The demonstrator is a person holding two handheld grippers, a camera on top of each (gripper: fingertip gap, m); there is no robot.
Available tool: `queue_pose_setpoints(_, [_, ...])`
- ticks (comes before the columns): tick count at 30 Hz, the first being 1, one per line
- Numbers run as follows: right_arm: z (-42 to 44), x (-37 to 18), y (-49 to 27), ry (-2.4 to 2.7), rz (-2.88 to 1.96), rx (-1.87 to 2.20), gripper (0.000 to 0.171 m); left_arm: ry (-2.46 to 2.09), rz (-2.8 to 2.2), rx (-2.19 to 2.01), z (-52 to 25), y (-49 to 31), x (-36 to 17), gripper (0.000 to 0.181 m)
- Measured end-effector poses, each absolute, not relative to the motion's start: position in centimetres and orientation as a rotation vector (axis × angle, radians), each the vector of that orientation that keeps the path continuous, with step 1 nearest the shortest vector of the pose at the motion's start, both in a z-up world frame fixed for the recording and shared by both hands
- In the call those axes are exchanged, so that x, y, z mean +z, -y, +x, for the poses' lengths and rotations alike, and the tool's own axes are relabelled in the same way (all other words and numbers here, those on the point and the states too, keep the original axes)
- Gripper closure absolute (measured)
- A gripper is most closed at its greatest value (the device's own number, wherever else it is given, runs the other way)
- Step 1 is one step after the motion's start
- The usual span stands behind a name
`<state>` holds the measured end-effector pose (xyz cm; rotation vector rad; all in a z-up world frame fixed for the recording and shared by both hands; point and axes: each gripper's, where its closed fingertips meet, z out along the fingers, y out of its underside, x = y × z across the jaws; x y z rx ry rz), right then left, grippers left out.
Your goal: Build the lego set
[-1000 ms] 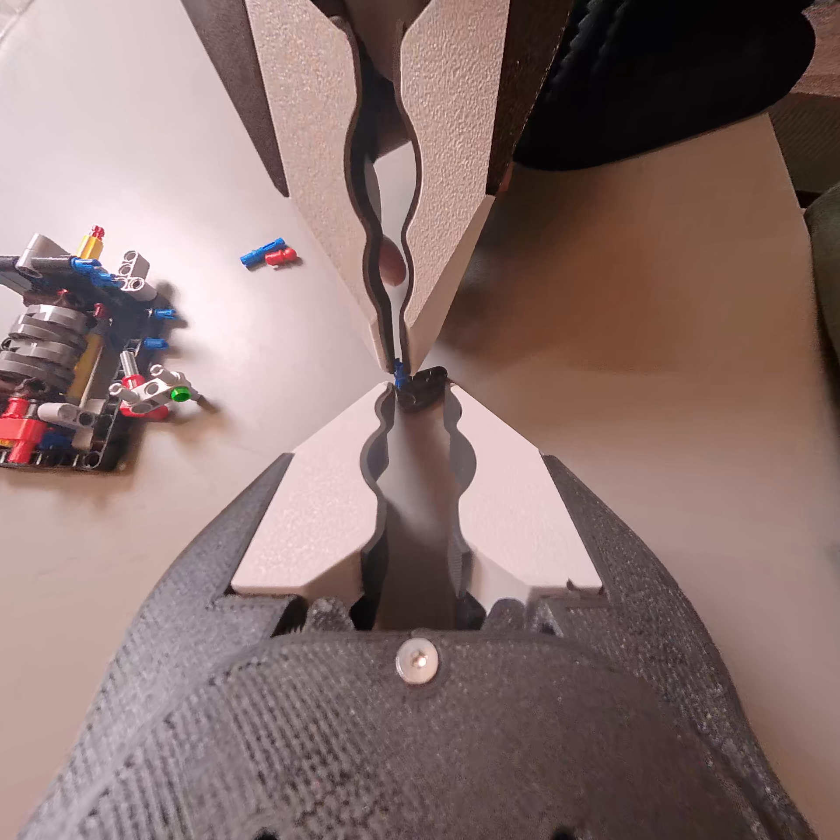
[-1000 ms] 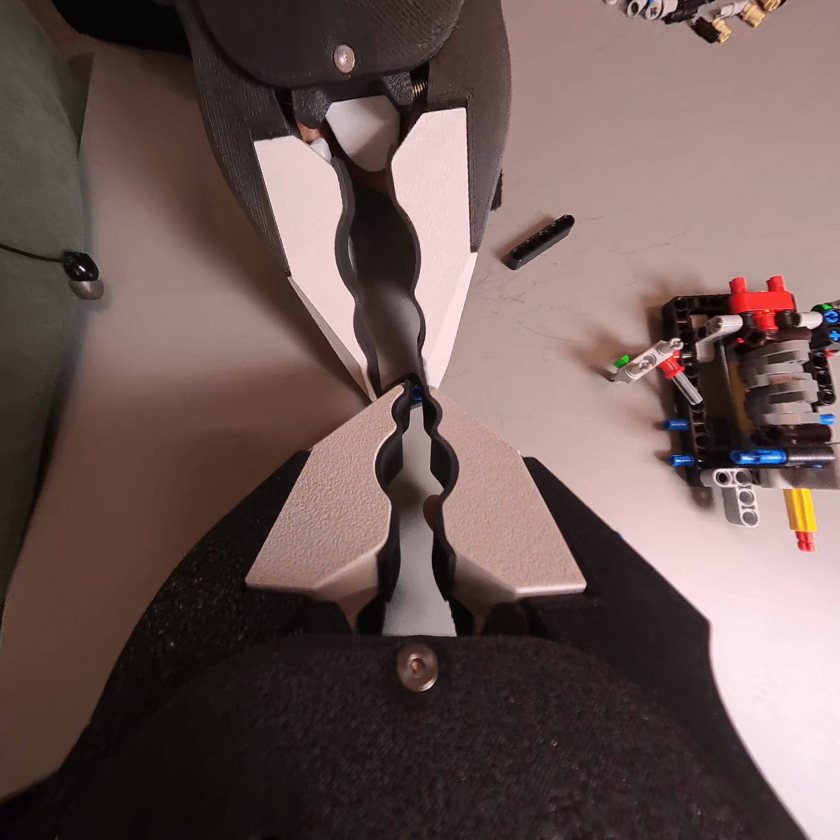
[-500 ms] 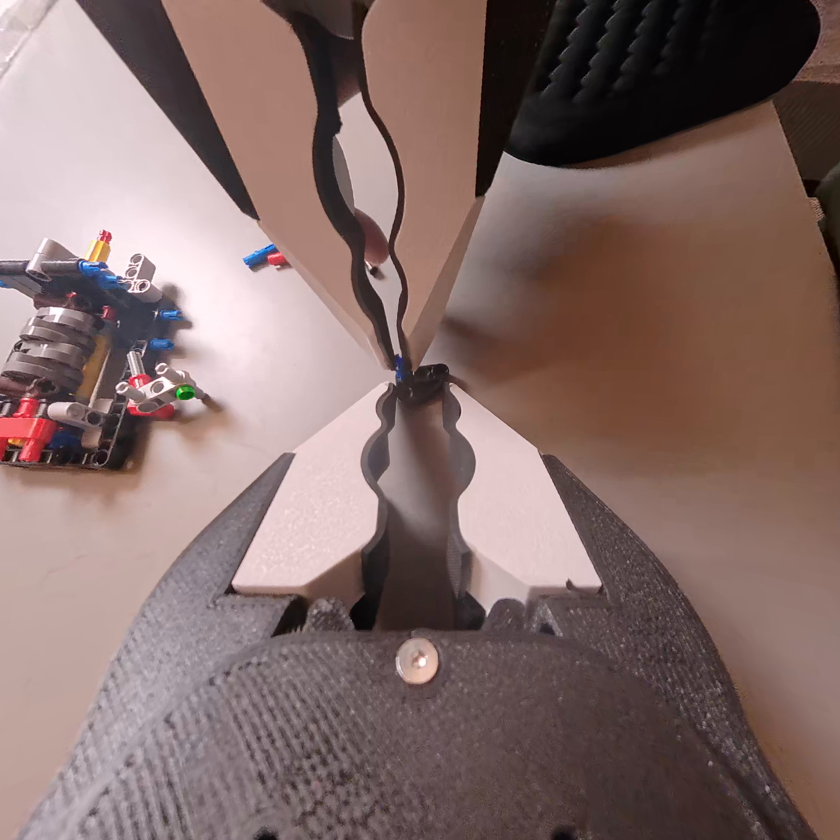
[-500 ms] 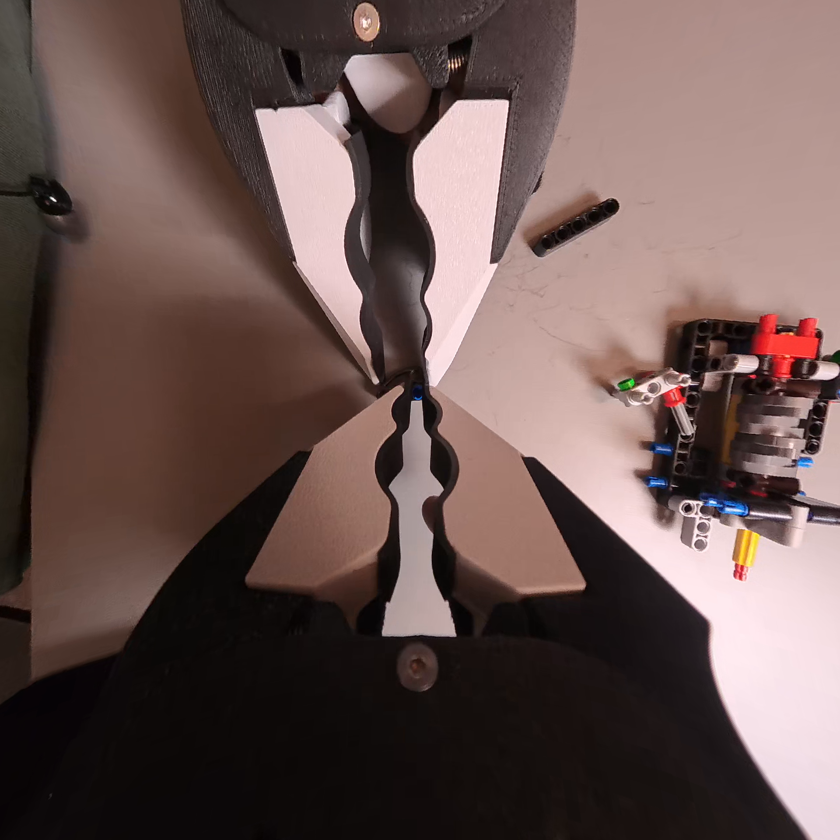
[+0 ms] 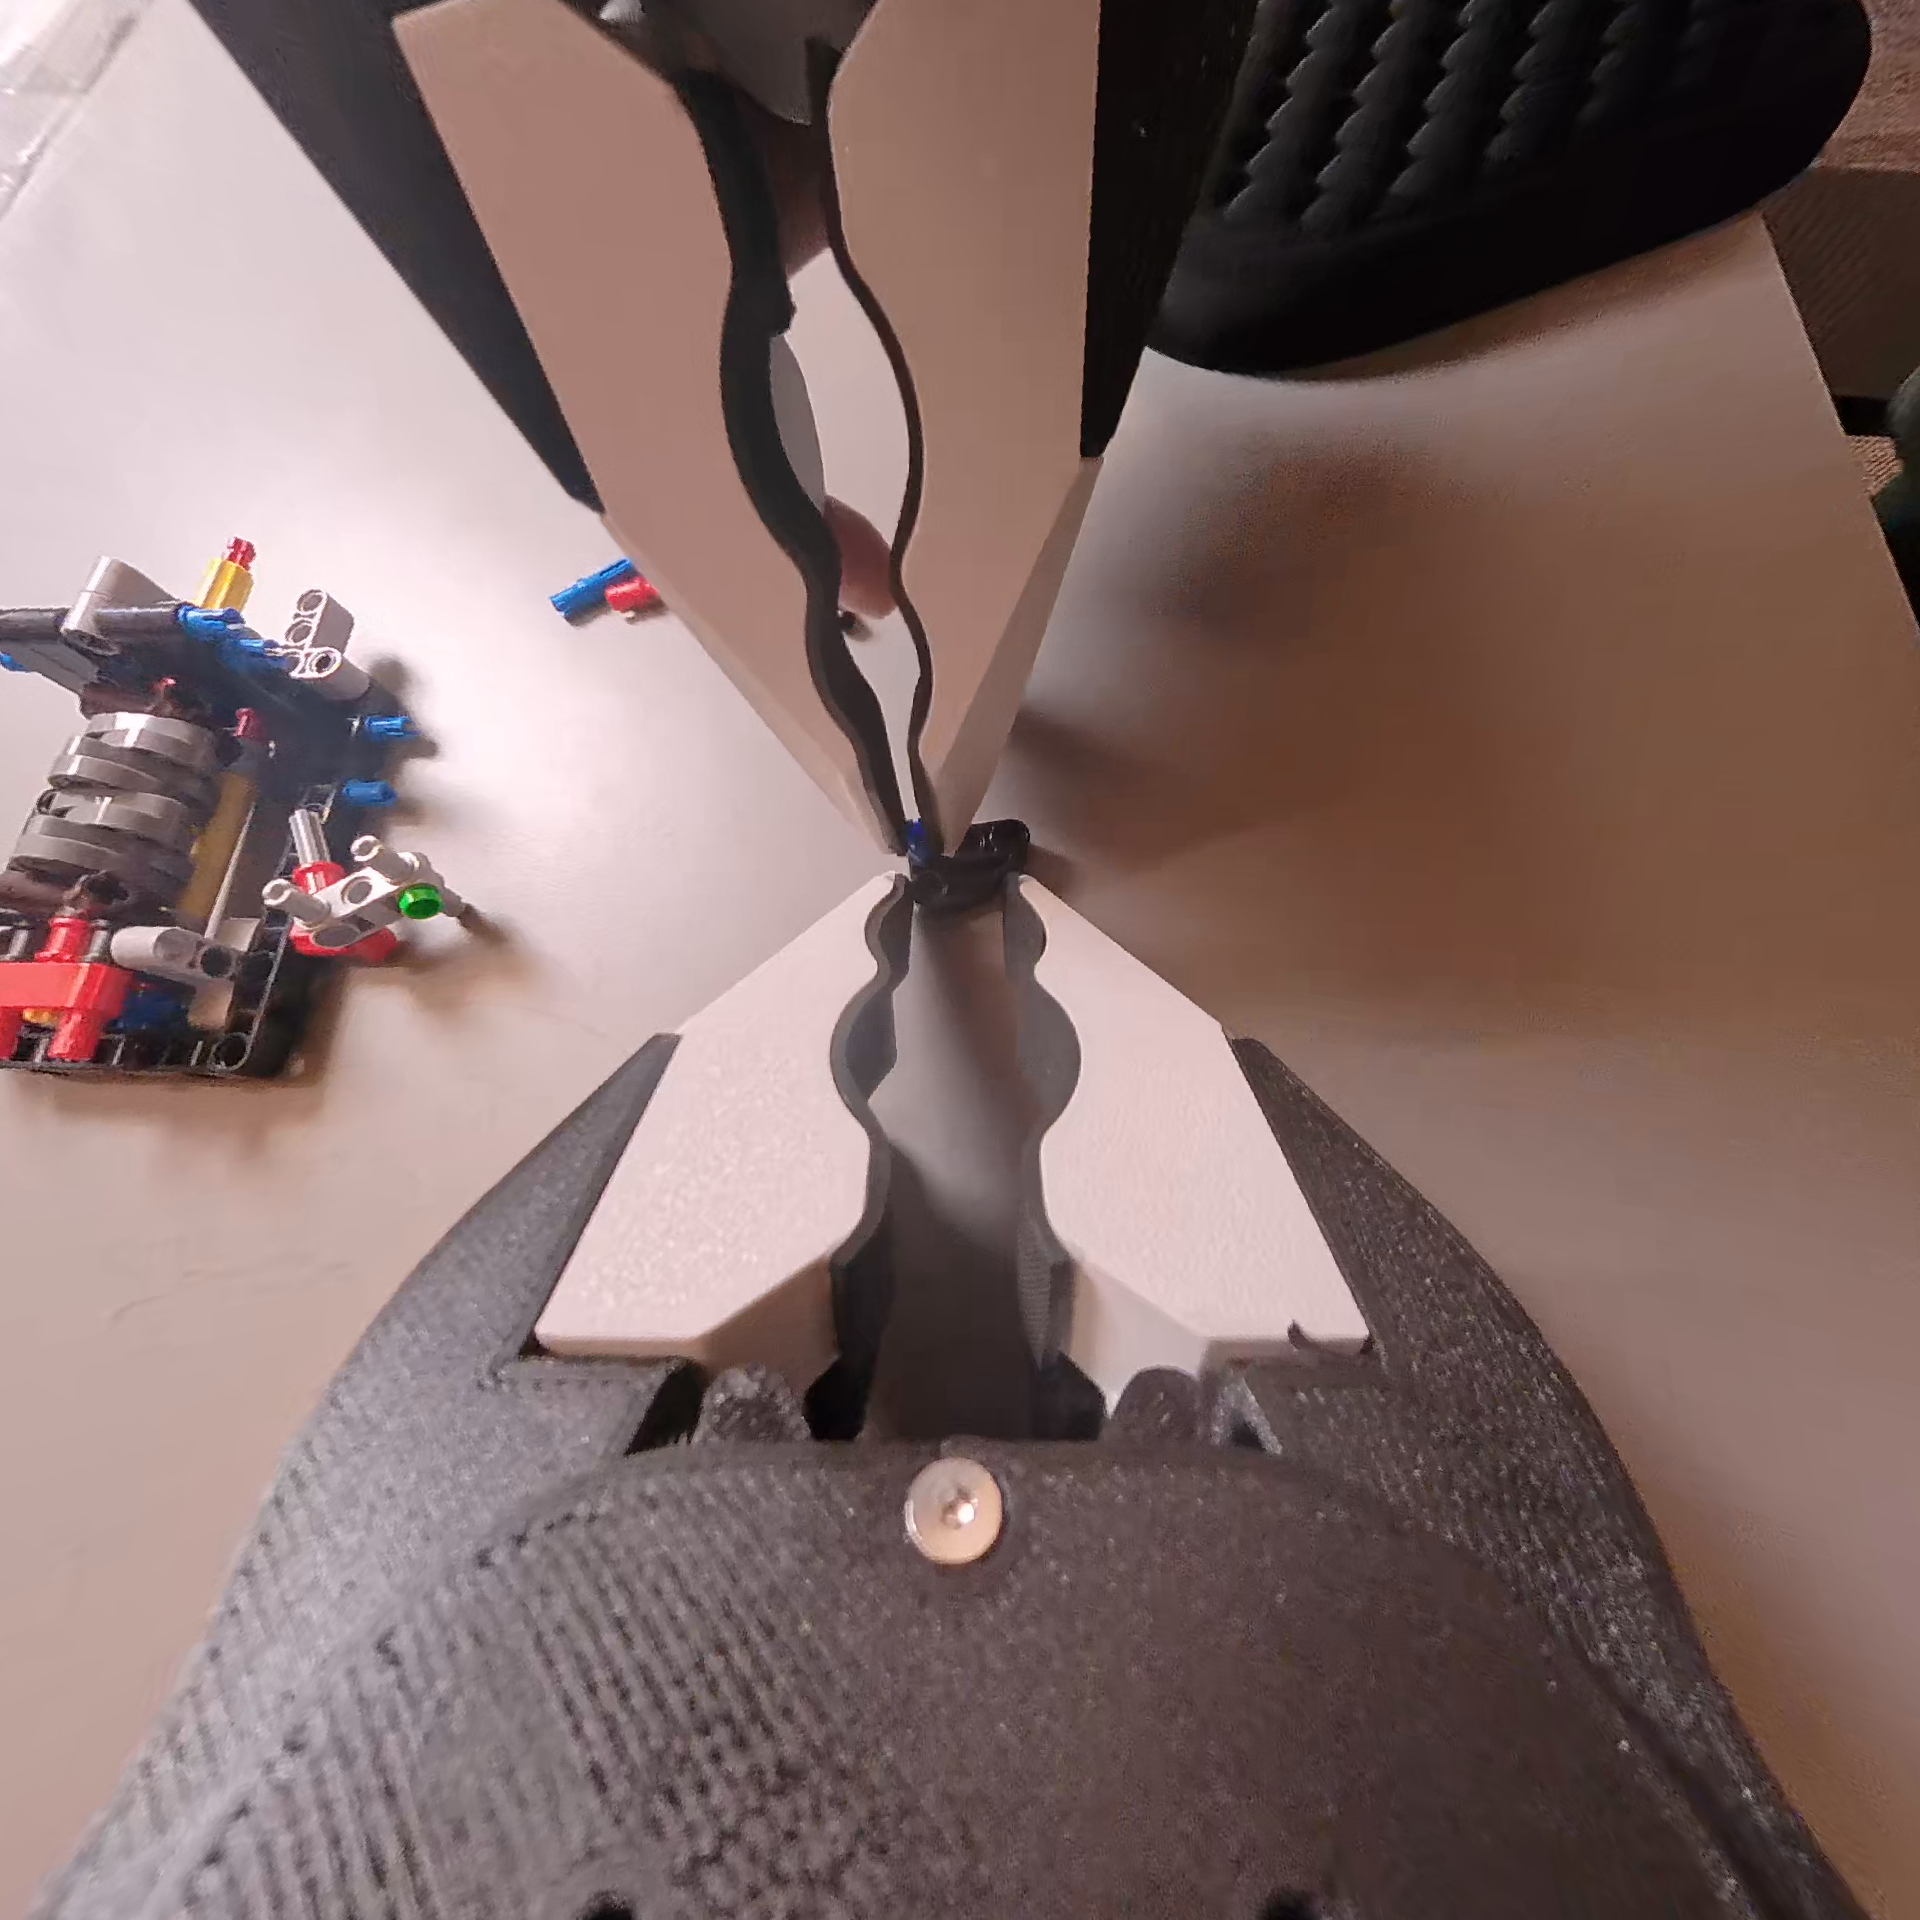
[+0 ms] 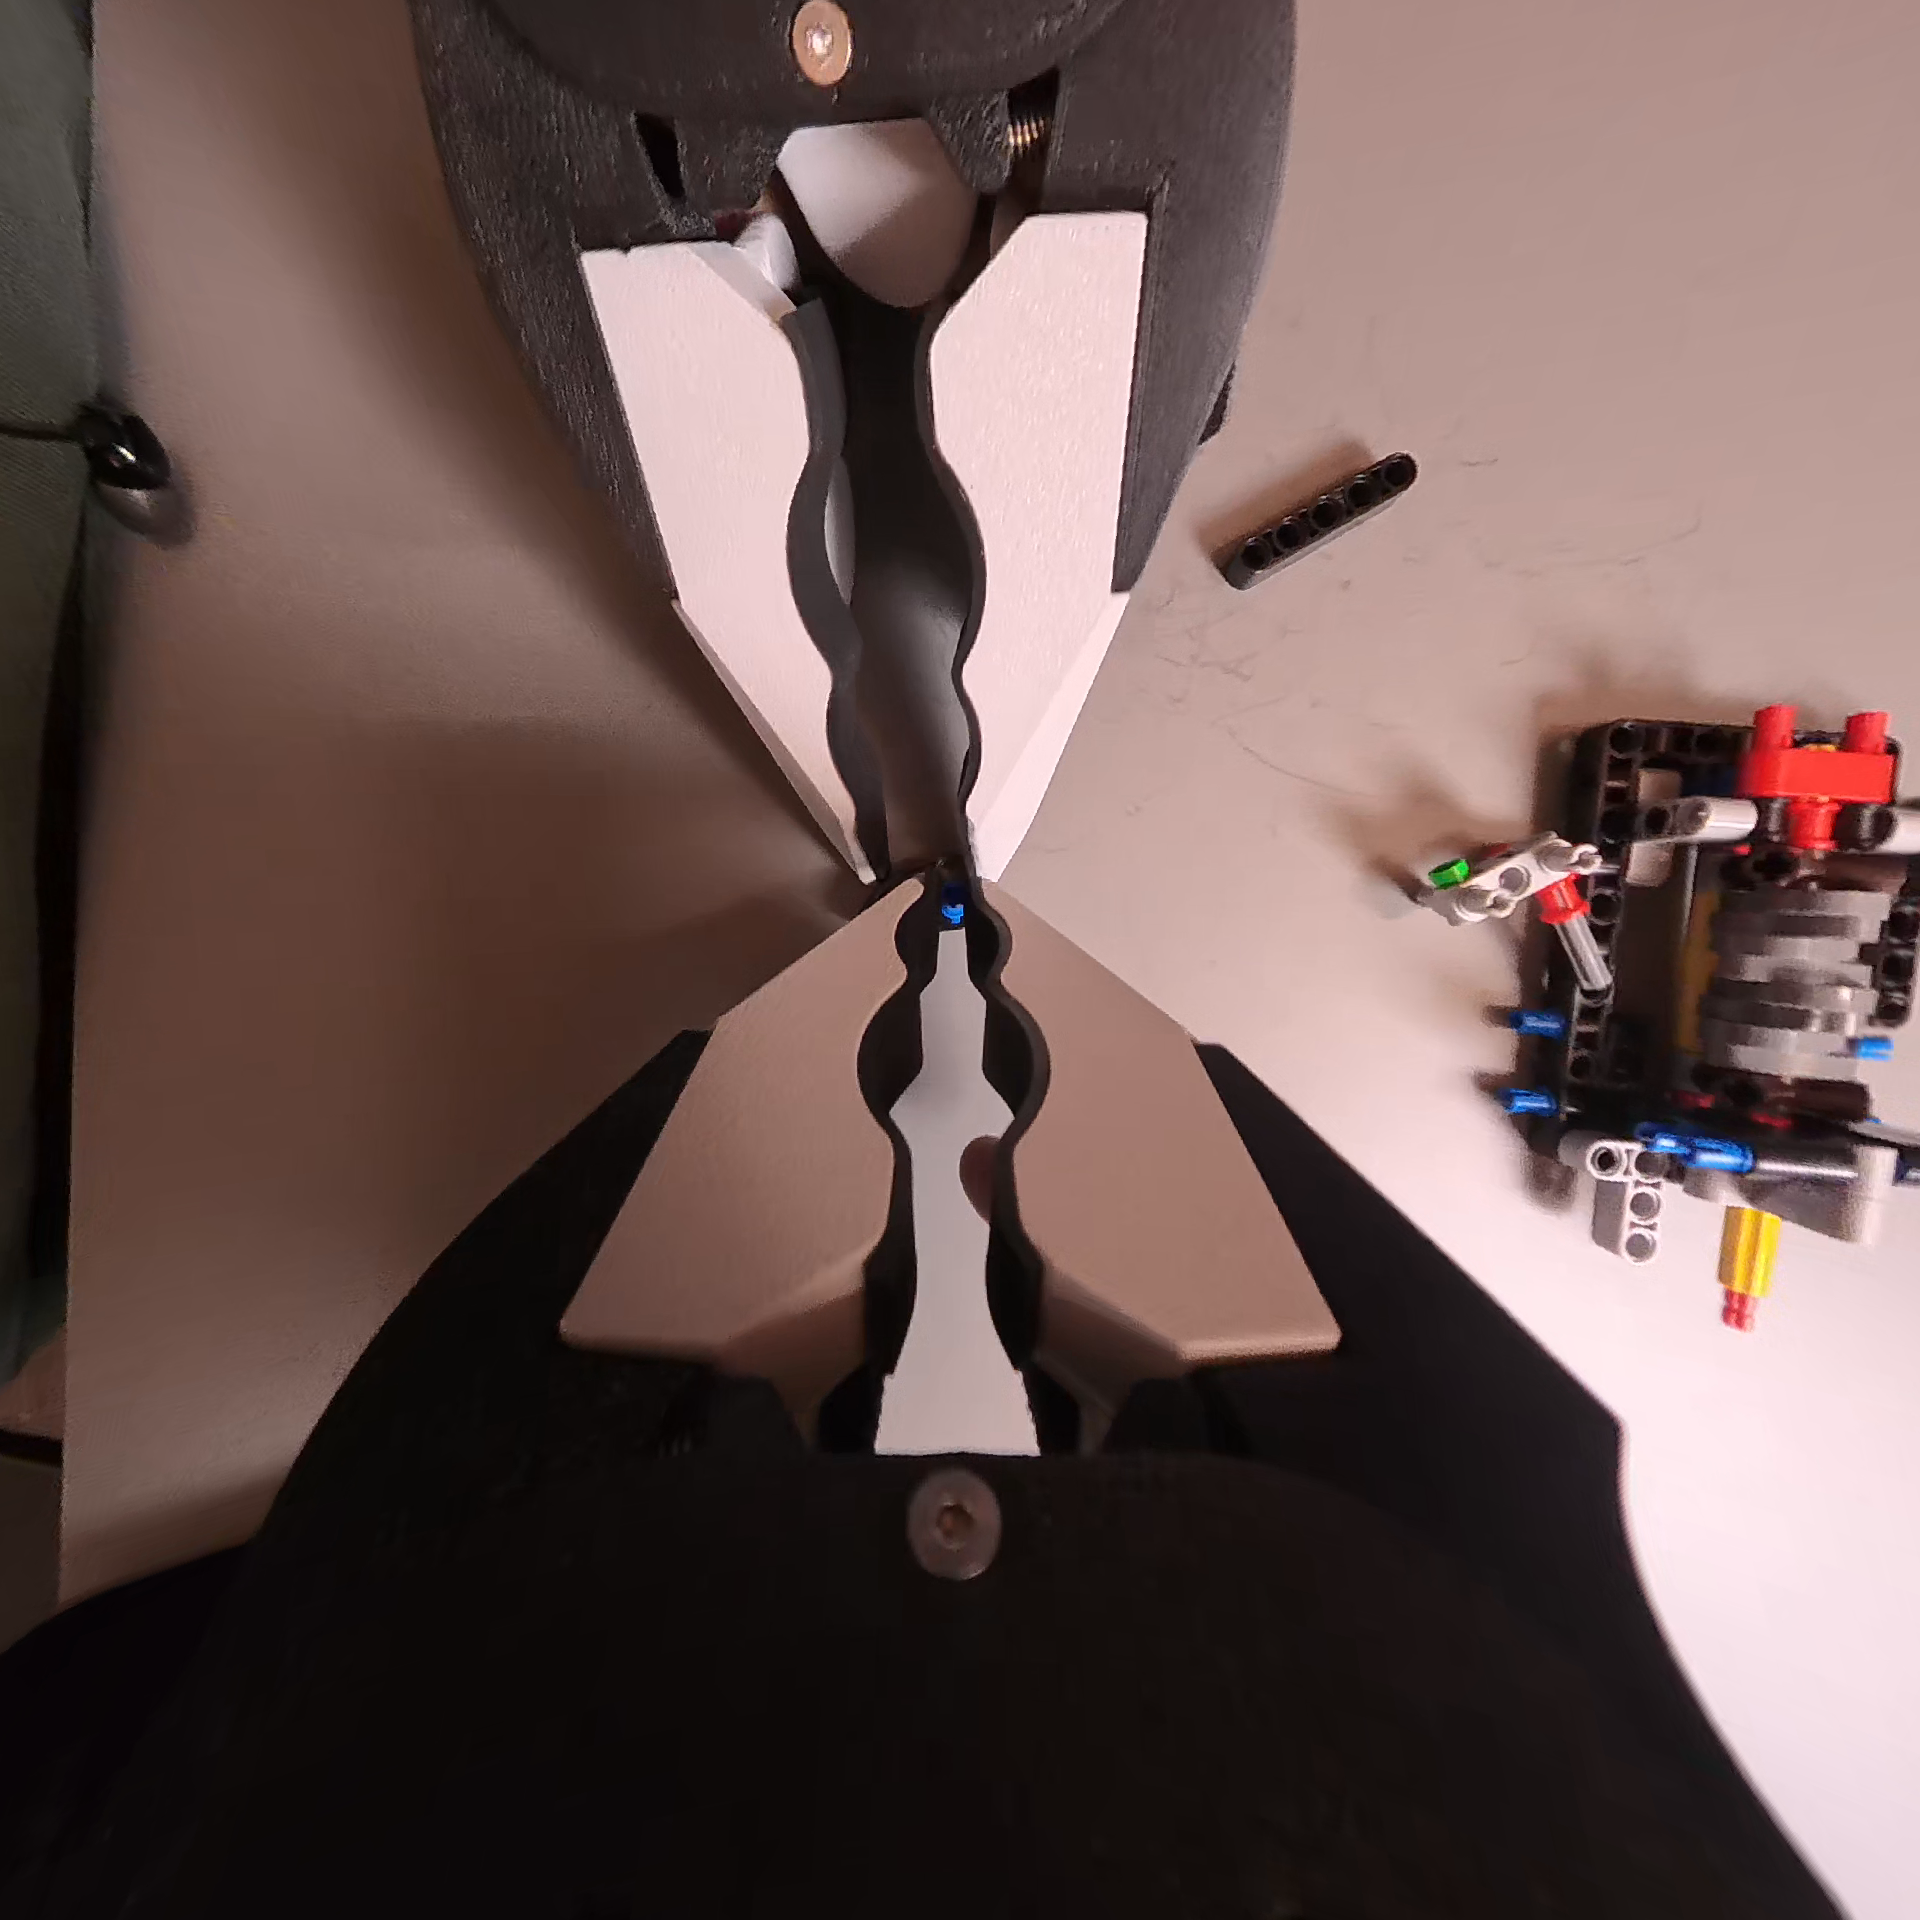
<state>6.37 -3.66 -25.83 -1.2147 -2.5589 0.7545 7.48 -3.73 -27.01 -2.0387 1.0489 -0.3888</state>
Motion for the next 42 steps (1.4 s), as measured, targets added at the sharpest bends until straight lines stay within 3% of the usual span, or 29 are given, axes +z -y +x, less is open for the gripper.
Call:
queue_pose_setpoints(6, [6.8, -25.8, 3.5, 2.439, -1.25, 0.902, 0.17, -1.054, -2.036, -0.385, 7.7, 3.7, -27.0, 0.169])
queue_pose_setpoints(9, [7.2, -25.7, 3.4, 2.379, -1.265, 0.971, 0.17, -1.044, -2.04, -0.351, 7.5, 3.5, -27.1, 0.181])
queue_pose_setpoints(15, [7.5, -25.6, 3.1, 2.225, -1.297, 1.079, 0.169, -1.015, -2.055, -0.454, 8.6, 3.7, -26.8, 0.139])
queue_pose_setpoints(24, [7.7, -25.7, 2.8, 2.222, -1.276, 1.003, 0.169, -1.026, -2.053, -0.399, 9.2, 2.9, -27.0, 0.158])
queue_pose_setpoints(42, [7.4, -26.0, 3.1, 2.5, -1.332, 0.743, 0.169, -1.026, -2.059, -0.412, 9.1, 3.0, -27.0, 0.159])
